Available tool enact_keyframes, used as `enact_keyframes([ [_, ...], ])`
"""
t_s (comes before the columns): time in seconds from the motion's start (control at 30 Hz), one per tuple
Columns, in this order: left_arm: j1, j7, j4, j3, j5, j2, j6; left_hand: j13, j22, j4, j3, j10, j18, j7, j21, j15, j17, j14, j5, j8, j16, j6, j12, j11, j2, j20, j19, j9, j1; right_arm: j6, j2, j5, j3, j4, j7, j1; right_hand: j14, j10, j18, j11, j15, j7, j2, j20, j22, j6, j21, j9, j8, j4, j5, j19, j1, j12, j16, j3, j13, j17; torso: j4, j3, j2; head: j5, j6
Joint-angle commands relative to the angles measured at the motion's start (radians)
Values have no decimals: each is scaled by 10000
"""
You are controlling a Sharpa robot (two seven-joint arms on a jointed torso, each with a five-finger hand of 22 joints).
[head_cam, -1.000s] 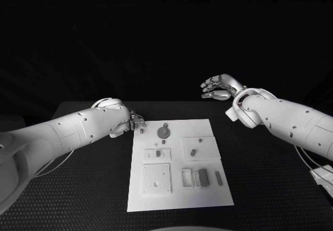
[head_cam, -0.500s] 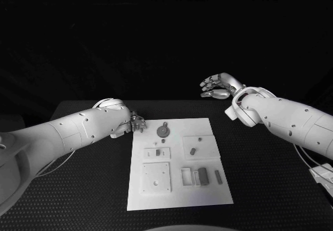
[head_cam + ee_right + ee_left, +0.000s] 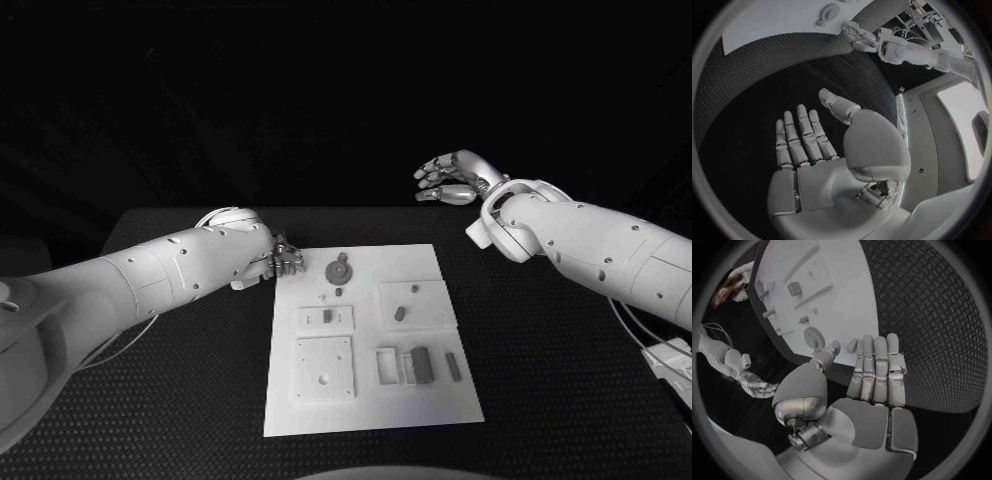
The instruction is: Assemble the parts on the task board
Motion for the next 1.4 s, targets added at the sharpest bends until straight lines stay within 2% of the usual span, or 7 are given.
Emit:
enact_keyframes([
  [0.03, 1, 127, -19, 3, -42, 22, 68, -18, 13, -8, -16, 65, -49, -21, -51, 17, 19, 73, -10, 49, -35, 81, -37, -21, 115, 27, 82, -23, -11, 130, 10, -26, 4, -1, 115, -4, -75, -64, -191, -7, -14, 348, -12, -9, 268, -87, 34, -15, 57, 0, -8, -51, -108, 8, -53, -37, -14, -10, 0, -1, 1, -6, -3],
  [0.3, 1, 132, -16, 3, -35, -11, 8, -40, 17, 94, -27, 96, -49, -35, -81, 12, 34, 96, -11, 67, -49, 118, -47, -30, 317, 19, 107, -44, -6, 132, 21, -26, 4, -3, 117, -5, -76, -65, -193, -7, -14, 348, -10, -10, 268, -89, 38, -16, 60, 1, -8, -52, -111, 9, -51, -36, -16, -9, 0, 5, -6, -18, -2],
  [0.53, 1, 172, -24, 3, 26, 5, -179, -65, 30, 153, -29, 138, -55, -54, -118, 3, 57, 132, -7, 93, -60, 161, -54, -45, 828, 12, 134, -67, 29, 136, 24, -26, 4, -10, 112, -6, -77, -65, -195, -7, -14, 348, -8, -11, 268, -90, 41, -16, 61, 0, -8, -53, -113, 11, -50, -36, -19, -9, -4, 2, -3, -24, 2],
  [0.7, 0, 348, -14, 4, 284, -12, -559, -40, 118, -142, 63, 385, -28, -157, -43, -80, 146, 348, -6, 224, 48, 391, 60, -151, 1297, -56, 346, -59, 381, 141, 26, -26, 4, -15, 109, -7, -78, -65, -196, -8, -14, 348, -8, -12, 267, -91, 44, -16, 63, -2, -7, -55, -113, 12, -49, -35, -21, -9, 4, 0, 0, -28, -14],
  [0.73, 0, 383, 6, 7, 566, -36, -689, -26, 147, -83, 327, 512, -8, -216, 9, -139, 184, 474, -26, 285, 107, 512, 113, -211, 1179, -94, 486, -52, 583, 146, 27, -26, 4, -14, 109, -7, -78, -66, -196, -8, -14, 348, -8, -13, 267, -91, 44, -16, 63, -2, -7, -55, -113, 12, -49, -35, -21, -9, 6, 2, -4, -29, -17],
  [0.83, -1, 477, 56, 14, 942, -92, -781, 22, 247, 47, 728, 826, 18, -342, 141, -252, 283, 772, -15, 423, 252, 804, 247, -344, 1305, -196, 773, -35, 844, 149, 23, -26, 4, -13, 109, -7, -78, -66, -197, -8, -14, 348, -8, -13, 267, -92, 46, -17, 64, -3, -8, -56, -113, 13, -49, -35, -22, -9, 9, 1, -3, -34, -20],
  [1.4, 6, 396, 606, 23, 1885, -523, -1085, 25, 486, -55, 880, 1198, -9, -475, 287, -374, 455, 1060, -14, 530, 379, 1122, 278, -487, 1310, -337, 1011, -74, 1015, 158, -12, -26, 4, 4, 111, -12, -82, -67, -203, -6, -12, 349, -4, -14, 267, -95, 53, -18, 69, 3, -8, -59, -126, 17, -47, -37, -28, -9, 9, 2, -5, -28, -32],
])
